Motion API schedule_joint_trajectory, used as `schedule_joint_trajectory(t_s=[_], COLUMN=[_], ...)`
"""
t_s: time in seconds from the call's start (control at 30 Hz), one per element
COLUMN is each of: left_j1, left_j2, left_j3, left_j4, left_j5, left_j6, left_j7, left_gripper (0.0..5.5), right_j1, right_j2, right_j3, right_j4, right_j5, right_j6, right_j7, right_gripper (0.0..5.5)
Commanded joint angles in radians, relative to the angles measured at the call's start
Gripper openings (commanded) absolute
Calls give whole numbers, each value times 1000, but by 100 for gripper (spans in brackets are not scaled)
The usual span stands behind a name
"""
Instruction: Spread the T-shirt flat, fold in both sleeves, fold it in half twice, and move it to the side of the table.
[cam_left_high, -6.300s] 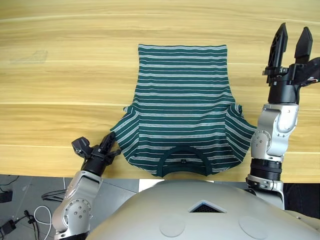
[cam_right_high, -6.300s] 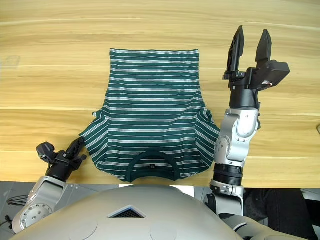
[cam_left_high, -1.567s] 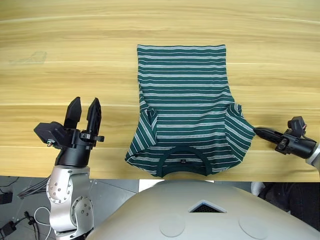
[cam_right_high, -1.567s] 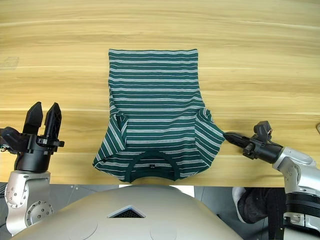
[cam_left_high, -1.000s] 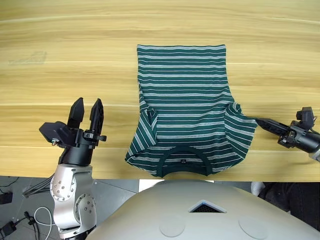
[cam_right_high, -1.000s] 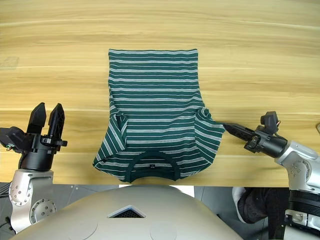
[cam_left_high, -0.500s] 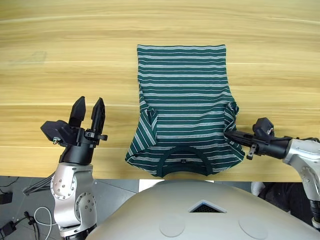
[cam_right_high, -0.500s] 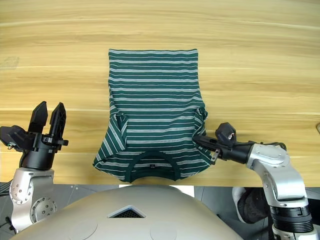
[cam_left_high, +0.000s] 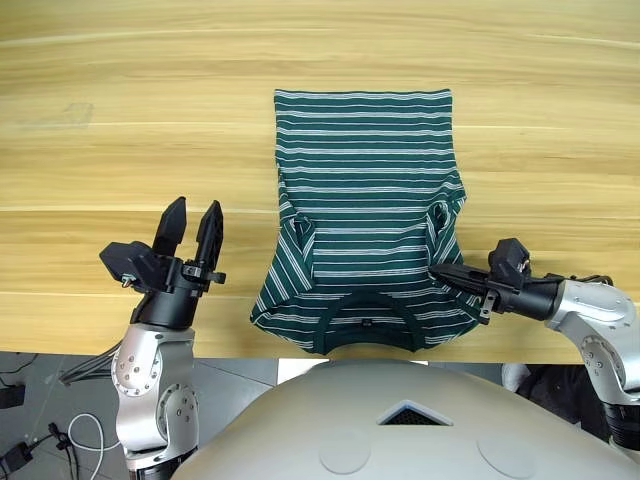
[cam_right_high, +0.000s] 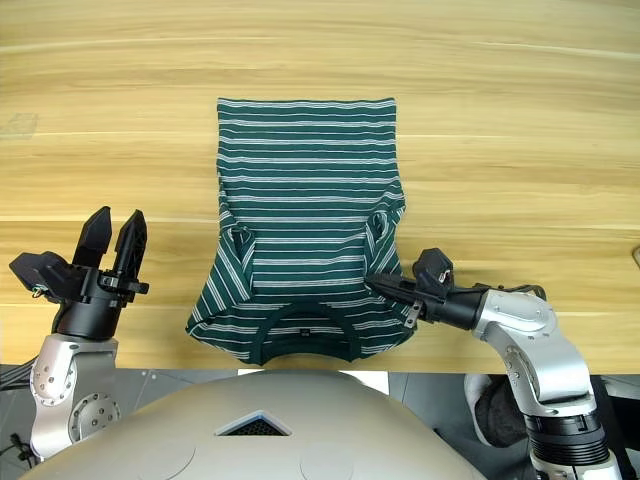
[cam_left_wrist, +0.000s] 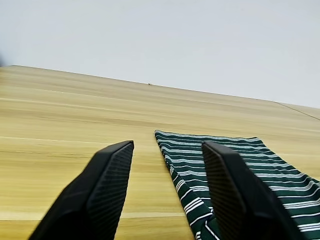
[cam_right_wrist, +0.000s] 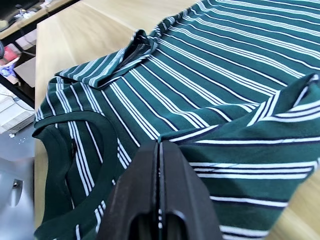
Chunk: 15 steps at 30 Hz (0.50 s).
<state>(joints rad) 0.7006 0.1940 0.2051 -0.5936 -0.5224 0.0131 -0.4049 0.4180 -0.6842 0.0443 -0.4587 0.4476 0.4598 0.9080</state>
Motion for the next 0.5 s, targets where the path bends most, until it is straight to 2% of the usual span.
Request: schedule_joint_trajectory(t_s=[0.03,0.17,0.47,0.5], left_j1=[21,22,8,6], left_j2=[-4,-5,-3,-1], left_j3=[-16,-31,-32,-31], left_j4=[-14,-17,3,4], left_j5=[16,20,27,26], left_j6=[-6,-9,-13,-12], left_j7=[-5,-2,-1,-1], left_gripper=[253,253,253,253], right_j1=[-20,-14,1,5], right_j2=[9,11,-2,-3], right_j3=[47,96,-11,-23], right_j4=[-7,12,-63,-71], right_j5=[-70,-98,243,283], right_j6=[8,15,123,137], right_j7=[-70,-87,73,88], right_gripper=[1,1,158,158])
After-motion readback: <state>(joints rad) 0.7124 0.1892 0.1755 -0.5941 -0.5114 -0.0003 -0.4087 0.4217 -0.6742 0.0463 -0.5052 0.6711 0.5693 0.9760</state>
